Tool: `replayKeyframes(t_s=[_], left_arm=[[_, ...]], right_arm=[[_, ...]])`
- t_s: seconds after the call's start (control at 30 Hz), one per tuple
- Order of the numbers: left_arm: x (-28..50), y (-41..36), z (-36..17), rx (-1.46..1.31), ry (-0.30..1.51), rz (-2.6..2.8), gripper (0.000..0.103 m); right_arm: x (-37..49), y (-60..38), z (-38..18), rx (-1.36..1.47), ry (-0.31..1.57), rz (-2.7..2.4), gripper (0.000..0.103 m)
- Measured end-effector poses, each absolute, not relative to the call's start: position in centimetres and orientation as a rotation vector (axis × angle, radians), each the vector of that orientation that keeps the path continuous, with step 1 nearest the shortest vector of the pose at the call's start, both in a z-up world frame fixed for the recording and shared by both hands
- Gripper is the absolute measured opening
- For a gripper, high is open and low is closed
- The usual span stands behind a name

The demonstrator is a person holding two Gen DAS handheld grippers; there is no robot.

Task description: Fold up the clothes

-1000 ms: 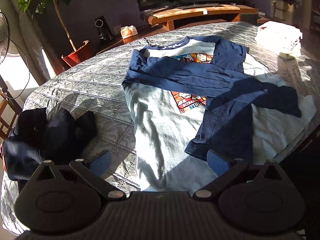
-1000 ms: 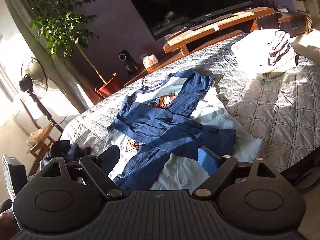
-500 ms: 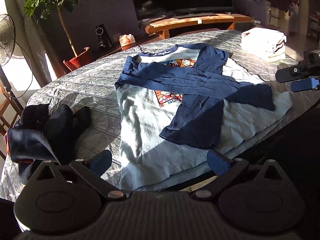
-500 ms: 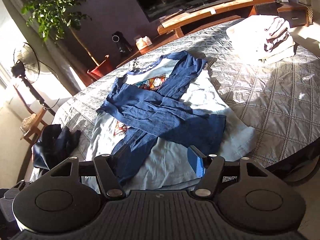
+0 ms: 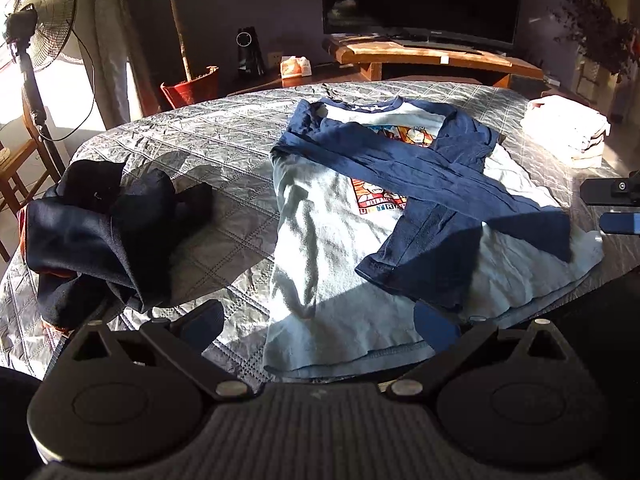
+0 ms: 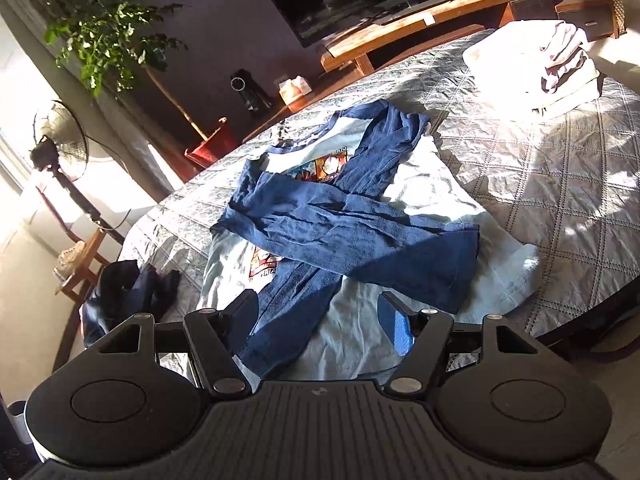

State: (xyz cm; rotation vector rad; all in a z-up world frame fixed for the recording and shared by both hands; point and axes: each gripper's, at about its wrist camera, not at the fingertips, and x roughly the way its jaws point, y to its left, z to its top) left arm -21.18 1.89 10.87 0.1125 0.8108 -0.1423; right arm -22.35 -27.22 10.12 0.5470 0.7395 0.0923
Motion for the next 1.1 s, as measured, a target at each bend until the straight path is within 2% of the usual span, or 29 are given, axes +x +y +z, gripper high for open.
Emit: replayKeyframes(t_s=[0.27, 0.37, 0.7, 1.1], left_arm=[[-17.4, 7.3, 10.2, -0.1, 0.857, -0.023, 0.101], [-16.3, 7.5, 8.9, -0.071, 0.893, -0.006, 0.101], [-15.2, 4.0, 4.9, 0.144, 0.945, -0.049, 0.101], [-15.7, 3.4, 2.3, 0.064, 0.956, -0.065, 0.102]], right_arm=[[-22.6, -32.1, 9.6, 0.656, 0.679, 0.036, 0.075], [-22.8, -34.8, 9.0, 0.57, 0.66, -0.045, 0.077], [-23.2, -39.4, 4.2, 0.538, 0.694, -0.117, 0.078], [-22.1, -39.5, 0.6, 0.516, 0.735, -0.112, 0.084]])
